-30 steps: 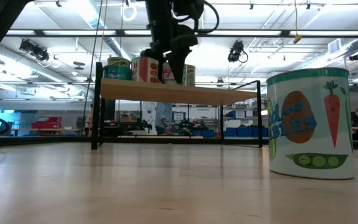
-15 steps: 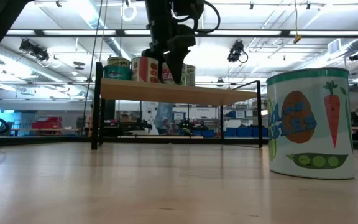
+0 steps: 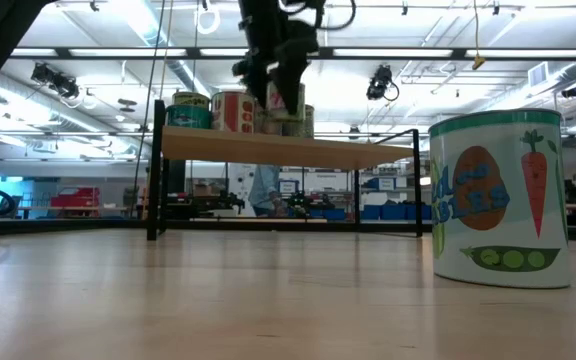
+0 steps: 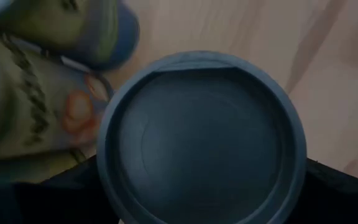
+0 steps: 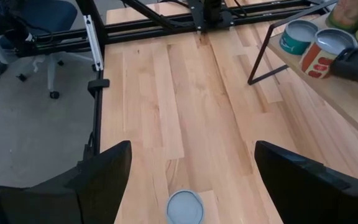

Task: Pick and place cans onto a shelf
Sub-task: Put the canned green peas on the shelf

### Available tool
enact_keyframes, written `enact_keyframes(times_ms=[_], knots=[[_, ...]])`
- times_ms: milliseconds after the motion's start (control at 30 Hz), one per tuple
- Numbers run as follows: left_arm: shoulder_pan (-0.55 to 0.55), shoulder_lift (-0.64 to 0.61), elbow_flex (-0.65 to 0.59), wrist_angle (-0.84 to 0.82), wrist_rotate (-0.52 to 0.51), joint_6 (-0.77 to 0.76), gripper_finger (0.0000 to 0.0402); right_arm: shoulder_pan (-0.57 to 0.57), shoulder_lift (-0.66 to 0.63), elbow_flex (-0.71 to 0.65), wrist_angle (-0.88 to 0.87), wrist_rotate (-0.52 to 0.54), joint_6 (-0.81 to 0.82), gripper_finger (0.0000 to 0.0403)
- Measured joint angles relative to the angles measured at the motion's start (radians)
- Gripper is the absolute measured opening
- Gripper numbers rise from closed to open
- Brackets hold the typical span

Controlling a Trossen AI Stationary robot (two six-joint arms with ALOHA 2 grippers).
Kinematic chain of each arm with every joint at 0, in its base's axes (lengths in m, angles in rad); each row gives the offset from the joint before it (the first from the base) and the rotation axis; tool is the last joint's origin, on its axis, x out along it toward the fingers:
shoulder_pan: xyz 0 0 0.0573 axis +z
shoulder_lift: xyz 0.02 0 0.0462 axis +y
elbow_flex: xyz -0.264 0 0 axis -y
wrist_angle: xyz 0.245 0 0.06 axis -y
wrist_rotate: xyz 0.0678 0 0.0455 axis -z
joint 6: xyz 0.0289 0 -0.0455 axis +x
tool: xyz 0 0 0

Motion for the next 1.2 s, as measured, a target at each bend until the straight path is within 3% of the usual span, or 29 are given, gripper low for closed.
enact_keyframes(times_ms=[300, 667, 933, 1200], knots=[[-0.006, -0.001, 0.036, 0.016, 0.034, 0.082, 0.0318, -0.103, -0.008, 0.000, -0.052, -0.029, -0.027, 0.0348], [-0.020, -0.001, 0.018, 0.027, 0.041, 0.179, 0.0318, -0.340, -0.023, 0.000, -0.092, -0.125, -0.220, 0.0348], [-0.014, -0.001, 0.018, 0.009, 0.041, 0.291, 0.0318, -0.484, -0.066, -0.003, -0.099, -0.134, -0.255, 0.0348], [-0.014, -0.001, 0.018, 0.018, 0.063, 0.307, 0.0318, -0.579, -0.217, -0.279, 0.105, -0.154, -0.254, 0.0348]])
